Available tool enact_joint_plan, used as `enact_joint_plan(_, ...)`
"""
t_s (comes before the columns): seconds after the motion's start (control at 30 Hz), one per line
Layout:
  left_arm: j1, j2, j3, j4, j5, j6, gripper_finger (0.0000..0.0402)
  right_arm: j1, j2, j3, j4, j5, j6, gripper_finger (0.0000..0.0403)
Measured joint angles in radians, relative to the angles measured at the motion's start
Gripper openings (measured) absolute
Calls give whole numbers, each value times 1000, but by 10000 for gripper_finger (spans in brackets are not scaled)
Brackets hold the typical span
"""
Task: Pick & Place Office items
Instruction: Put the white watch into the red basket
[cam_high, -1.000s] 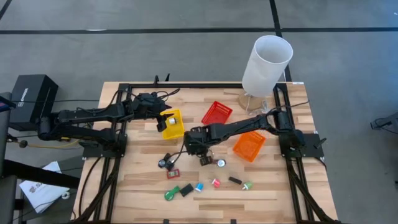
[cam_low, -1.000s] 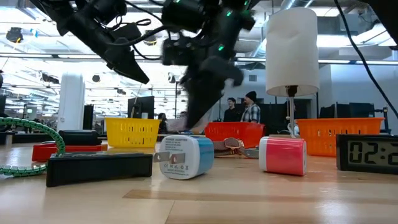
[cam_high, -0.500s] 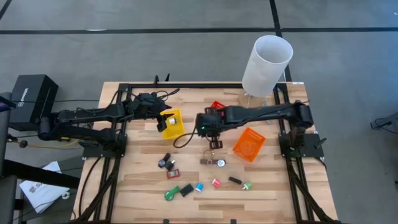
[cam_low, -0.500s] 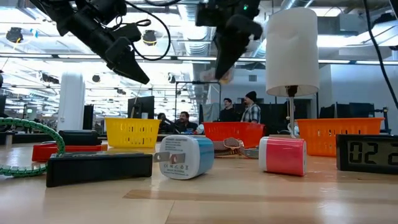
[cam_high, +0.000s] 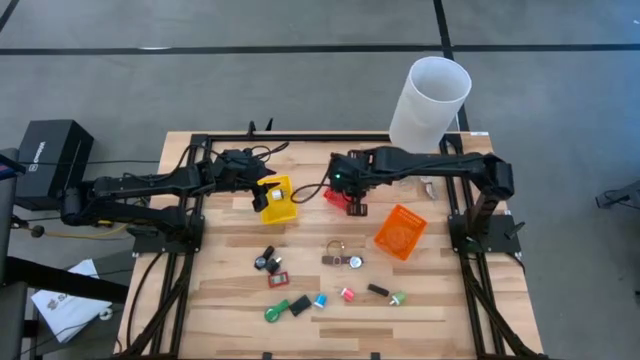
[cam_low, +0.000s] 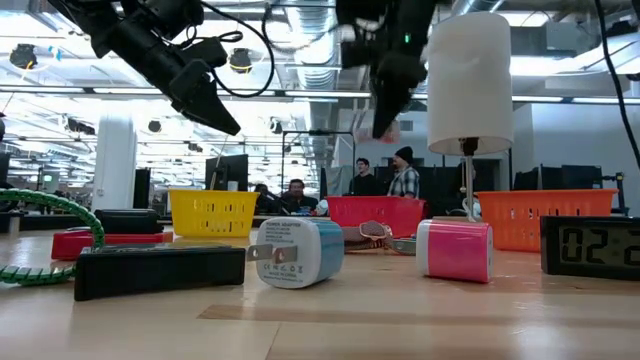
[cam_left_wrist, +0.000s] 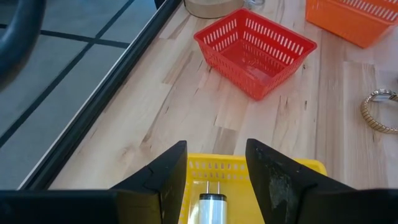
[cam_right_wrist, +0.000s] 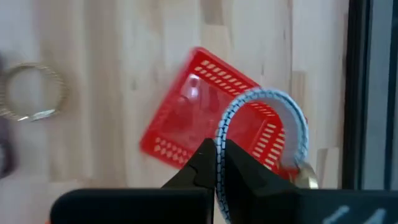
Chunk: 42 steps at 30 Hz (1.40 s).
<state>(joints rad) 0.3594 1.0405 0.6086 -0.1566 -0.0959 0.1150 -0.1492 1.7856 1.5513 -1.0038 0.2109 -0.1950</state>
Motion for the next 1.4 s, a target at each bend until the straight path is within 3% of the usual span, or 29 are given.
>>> enact_joint_plan(0.27,0,0,0,0,0,0,158,-102,1,-172,193,-3,-16,5)
enact_joint_plan(0.6,0,0,0,0,0,0,158,-195,2,-284,370,-5,36,10)
enact_joint_plan(1.03,0,0,0,0,0,0,158,-145,2,-397,561,-48,57,10)
enact_joint_plan(1.4,0,0,0,1,0,-26,158,-139,3,-428,604,-48,143,12)
